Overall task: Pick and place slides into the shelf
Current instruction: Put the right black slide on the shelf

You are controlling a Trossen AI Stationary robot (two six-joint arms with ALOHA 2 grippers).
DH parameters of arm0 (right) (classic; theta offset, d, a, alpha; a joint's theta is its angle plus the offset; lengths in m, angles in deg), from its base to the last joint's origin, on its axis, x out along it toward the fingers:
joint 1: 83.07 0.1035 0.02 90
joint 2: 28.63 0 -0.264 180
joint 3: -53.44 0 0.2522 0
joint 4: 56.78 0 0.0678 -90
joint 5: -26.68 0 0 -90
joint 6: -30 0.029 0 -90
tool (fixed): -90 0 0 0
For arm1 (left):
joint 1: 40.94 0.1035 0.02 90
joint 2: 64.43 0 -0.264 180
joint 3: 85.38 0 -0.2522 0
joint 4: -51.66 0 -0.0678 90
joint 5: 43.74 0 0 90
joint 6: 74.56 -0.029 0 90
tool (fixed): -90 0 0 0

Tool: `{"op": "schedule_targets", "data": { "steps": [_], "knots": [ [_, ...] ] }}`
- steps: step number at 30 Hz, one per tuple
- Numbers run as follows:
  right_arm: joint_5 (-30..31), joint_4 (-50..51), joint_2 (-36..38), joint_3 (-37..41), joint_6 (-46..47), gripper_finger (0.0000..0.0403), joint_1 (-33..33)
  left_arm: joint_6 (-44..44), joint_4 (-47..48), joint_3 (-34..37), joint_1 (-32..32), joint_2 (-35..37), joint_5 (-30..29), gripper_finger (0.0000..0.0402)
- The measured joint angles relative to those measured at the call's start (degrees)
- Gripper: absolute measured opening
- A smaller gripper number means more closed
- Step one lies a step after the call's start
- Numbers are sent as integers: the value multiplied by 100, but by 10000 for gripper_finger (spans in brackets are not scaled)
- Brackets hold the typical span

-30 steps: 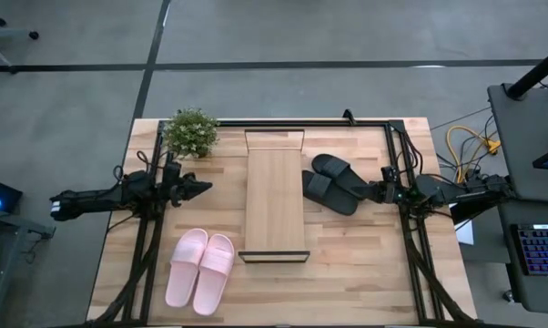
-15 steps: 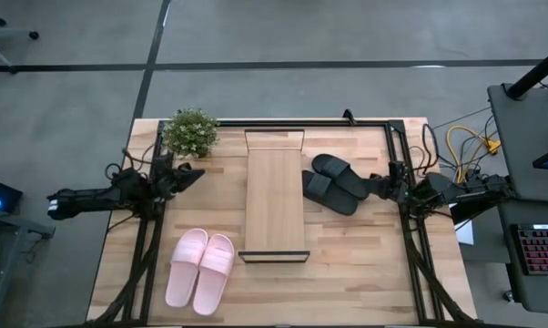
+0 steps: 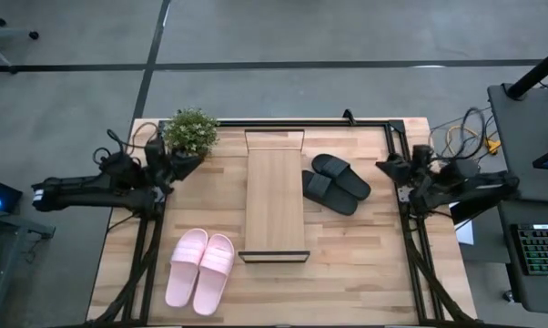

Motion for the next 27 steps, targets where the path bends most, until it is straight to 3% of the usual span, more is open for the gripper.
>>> {"op": "schedule_targets", "data": {
  "steps": [14,23,27],
  "knots": [
    [301,2927,-2056,-3564,-1410,54,0,-1551,1628,-3102,-2,-1960,203,0],
    [319,4414,-3091,-4890,-1691,90,0,-2172,3620,-4831,-2,-2896,202,0],
    [438,4974,-3348,-5224,-1736,102,0,-2309,3736,-5046,-4,-3077,712,0]
  ]
}}
